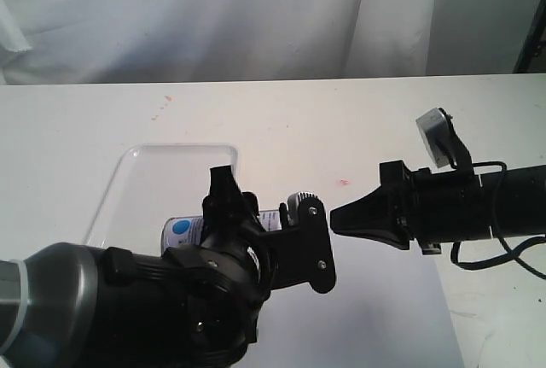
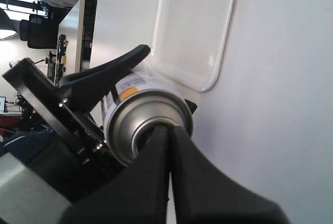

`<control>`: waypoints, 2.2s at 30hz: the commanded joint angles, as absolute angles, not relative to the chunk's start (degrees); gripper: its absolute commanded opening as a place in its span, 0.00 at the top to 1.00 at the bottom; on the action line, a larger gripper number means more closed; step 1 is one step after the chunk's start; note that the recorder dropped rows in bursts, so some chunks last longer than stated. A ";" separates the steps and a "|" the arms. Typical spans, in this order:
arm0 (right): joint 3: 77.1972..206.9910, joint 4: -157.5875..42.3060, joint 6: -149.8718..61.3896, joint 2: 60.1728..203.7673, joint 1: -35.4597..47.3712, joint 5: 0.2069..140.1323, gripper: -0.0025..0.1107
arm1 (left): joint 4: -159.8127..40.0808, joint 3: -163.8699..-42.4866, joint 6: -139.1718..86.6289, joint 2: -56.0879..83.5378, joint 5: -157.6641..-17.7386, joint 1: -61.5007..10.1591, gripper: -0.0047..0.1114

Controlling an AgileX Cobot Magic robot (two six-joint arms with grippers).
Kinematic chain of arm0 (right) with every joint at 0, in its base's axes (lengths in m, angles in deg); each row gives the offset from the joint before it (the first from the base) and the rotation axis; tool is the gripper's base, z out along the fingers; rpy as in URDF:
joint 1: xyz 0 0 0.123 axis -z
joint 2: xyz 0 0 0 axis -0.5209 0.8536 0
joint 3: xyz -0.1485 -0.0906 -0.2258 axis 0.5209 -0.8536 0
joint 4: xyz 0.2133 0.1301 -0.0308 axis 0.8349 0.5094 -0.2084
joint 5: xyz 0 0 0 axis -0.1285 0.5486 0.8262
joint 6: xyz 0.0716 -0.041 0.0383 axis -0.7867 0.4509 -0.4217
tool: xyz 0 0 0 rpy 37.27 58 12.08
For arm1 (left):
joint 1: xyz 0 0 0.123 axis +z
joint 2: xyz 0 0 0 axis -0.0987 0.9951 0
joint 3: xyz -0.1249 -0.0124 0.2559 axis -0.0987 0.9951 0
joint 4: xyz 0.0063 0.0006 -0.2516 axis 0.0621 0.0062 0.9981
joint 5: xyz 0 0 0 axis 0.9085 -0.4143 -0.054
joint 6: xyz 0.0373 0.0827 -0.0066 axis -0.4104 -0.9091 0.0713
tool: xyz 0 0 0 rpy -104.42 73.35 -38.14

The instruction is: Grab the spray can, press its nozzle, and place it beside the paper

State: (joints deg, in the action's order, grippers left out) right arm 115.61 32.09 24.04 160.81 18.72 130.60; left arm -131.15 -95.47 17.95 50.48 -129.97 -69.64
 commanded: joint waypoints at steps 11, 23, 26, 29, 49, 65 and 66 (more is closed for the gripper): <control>115.41 33.16 24.48 160.75 17.70 130.42 0.98 | -132.63 -96.10 17.81 50.03 -129.67 -69.91 0.96; 115.41 33.16 24.25 160.75 14.76 128.00 0.98 | -132.63 -96.10 17.95 50.03 -129.56 -69.91 0.96; 115.41 33.16 24.00 160.75 14.76 128.37 0.98 | -132.88 -96.10 17.95 50.03 -129.30 -69.91 0.96; 115.41 33.16 24.00 160.75 14.76 128.37 0.98 | -133.41 -96.10 17.95 50.03 -129.06 -69.91 0.96; 115.41 33.16 24.25 160.17 17.03 127.00 0.98 | -133.92 -96.10 21.84 50.03 -128.87 -69.56 0.96; 108.81 36.31 33.27 133.76 21.37 94.52 0.98 | -133.70 -96.10 34.21 44.92 -123.31 -66.83 0.96; 108.81 36.31 33.58 131.75 21.37 92.61 0.98 | -133.44 -96.10 35.10 44.43 -123.04 -66.18 0.96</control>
State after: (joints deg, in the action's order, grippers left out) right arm 109.11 35.05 31.16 137.08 20.99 98.52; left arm -132.96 -95.47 31.64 46.54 -123.71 -68.01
